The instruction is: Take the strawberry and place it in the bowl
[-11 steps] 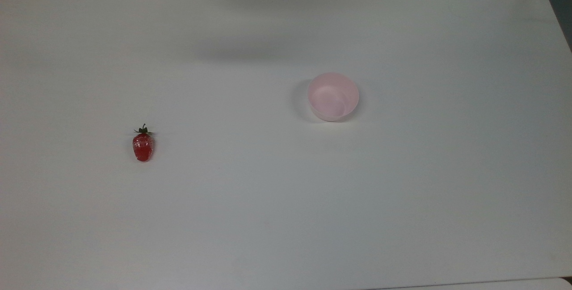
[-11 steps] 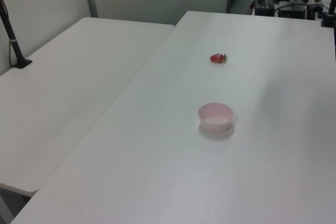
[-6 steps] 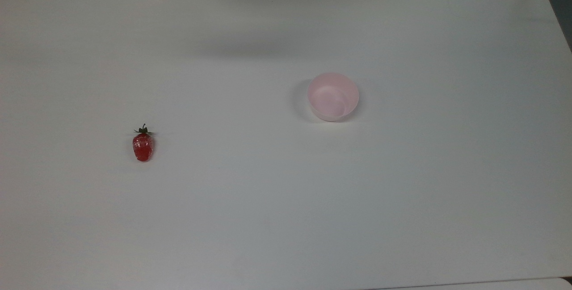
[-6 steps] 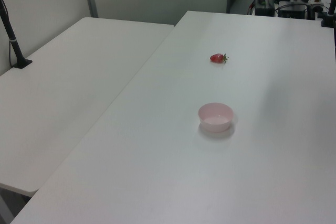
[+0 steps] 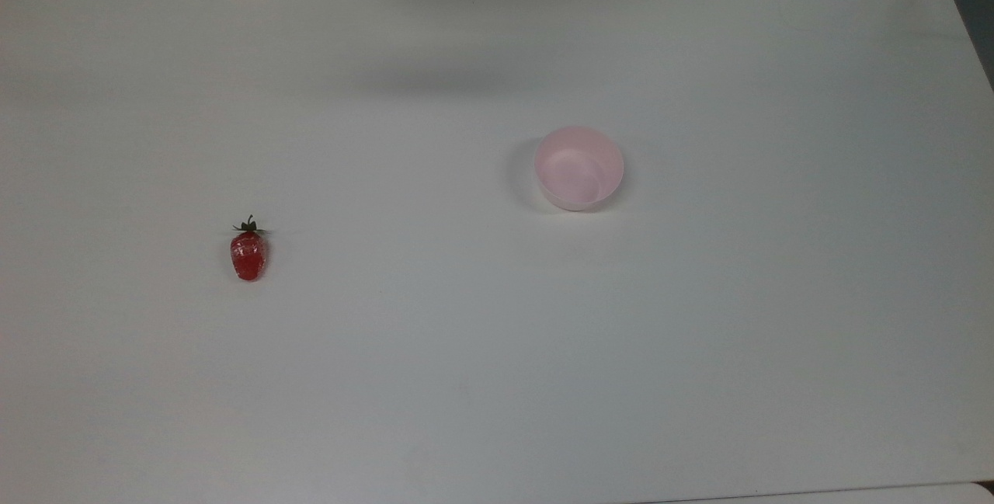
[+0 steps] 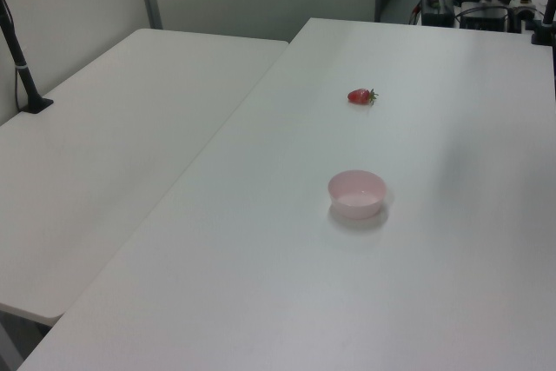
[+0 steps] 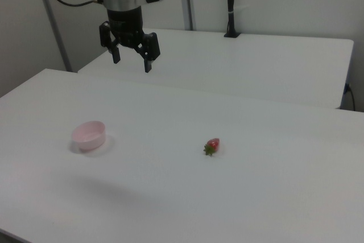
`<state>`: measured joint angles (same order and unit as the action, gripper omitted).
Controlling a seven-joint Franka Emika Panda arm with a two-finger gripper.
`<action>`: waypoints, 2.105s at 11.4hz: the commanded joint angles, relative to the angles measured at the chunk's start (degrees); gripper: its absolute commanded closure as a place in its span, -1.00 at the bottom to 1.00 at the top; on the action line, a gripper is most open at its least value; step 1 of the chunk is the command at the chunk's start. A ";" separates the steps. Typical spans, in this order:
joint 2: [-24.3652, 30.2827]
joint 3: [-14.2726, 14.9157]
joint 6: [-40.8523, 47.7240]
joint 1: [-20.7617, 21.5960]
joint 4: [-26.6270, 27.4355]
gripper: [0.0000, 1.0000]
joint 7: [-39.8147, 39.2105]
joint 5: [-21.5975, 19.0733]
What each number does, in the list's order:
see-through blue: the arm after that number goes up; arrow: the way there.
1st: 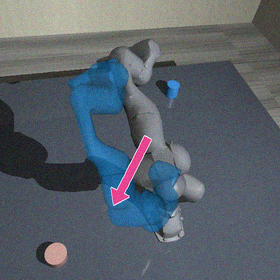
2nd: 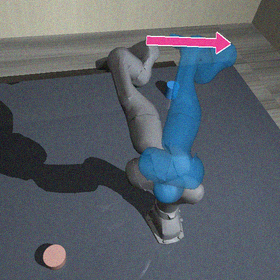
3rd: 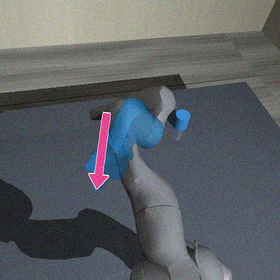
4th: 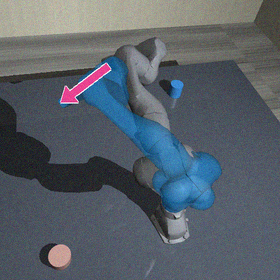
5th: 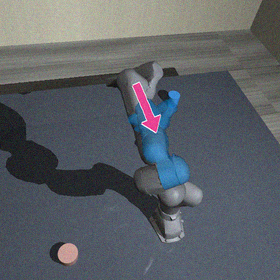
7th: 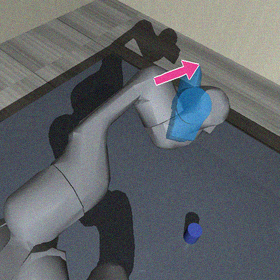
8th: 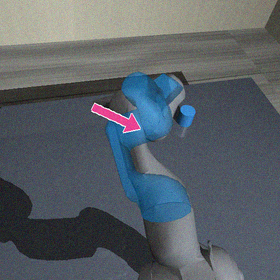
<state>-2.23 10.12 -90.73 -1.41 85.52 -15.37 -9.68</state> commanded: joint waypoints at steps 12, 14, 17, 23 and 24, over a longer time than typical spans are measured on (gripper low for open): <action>-23.06 2.45 -33.41 3.71 0.96 -1.00 -2.80 8.09; -27.62 3.94 -38.02 2.47 0.96 -1.00 -8.07 8.01; -34.57 5.96 -43.30 2.64 0.87 -1.00 -8.62 8.09; -37.76 7.54 -47.26 3.26 0.79 -0.33 -8.97 8.01; -37.15 7.55 -46.83 3.17 0.87 -0.30 -9.93 8.01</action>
<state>-40.27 16.06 -137.41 0.84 85.73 -23.30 -1.72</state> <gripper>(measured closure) 0.322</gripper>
